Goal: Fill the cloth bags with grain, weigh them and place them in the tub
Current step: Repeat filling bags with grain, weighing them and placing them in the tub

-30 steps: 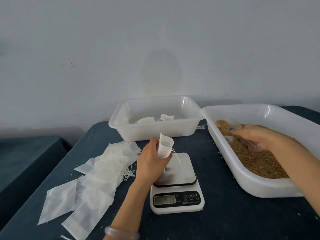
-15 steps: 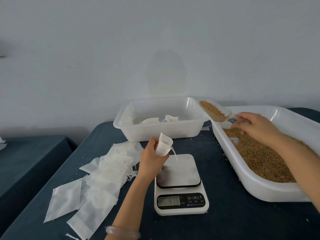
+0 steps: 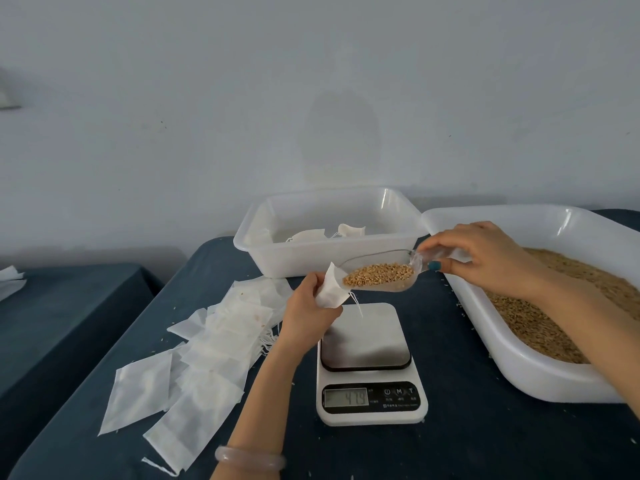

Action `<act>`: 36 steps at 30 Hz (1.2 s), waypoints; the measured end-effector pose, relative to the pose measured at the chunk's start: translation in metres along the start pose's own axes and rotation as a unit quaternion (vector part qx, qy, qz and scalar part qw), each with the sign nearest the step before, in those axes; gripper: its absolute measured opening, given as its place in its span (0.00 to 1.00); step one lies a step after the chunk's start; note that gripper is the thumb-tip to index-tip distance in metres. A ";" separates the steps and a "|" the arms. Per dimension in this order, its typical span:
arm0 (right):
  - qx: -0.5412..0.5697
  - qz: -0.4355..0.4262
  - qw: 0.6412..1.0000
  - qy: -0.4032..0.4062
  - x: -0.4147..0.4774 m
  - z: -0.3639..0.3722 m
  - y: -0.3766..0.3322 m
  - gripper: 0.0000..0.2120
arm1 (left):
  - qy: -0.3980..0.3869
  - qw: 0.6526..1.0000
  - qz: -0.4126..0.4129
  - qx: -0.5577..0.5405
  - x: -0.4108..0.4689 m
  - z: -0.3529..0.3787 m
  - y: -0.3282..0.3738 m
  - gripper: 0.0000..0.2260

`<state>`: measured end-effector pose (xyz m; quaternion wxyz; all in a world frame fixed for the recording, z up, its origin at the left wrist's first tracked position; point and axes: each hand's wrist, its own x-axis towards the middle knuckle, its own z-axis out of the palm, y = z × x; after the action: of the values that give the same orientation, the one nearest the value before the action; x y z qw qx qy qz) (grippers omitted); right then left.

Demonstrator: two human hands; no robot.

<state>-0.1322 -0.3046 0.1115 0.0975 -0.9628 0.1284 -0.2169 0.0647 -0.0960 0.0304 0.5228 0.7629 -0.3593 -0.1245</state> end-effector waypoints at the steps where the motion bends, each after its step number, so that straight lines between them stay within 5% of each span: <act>1: -0.004 -0.004 1.000 0.006 0.000 0.000 0.001 0.15 | -0.001 1.000 0.000 0.000 0.000 0.000 0.000 0.15; 21: -0.198 -0.140 0.968 0.070 0.018 -0.025 -0.030 0.12 | -0.061 0.991 0.053 0.111 -0.015 0.008 0.016 0.19; 36: -0.236 -0.153 0.955 0.098 0.025 -0.030 -0.035 0.12 | -0.080 0.991 0.070 0.085 -0.017 0.007 0.016 0.21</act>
<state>-0.1166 -0.2821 0.1563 -0.1798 -0.9406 0.0362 -0.2856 0.0419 -0.0927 0.0381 0.4330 0.7649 -0.4622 -0.1176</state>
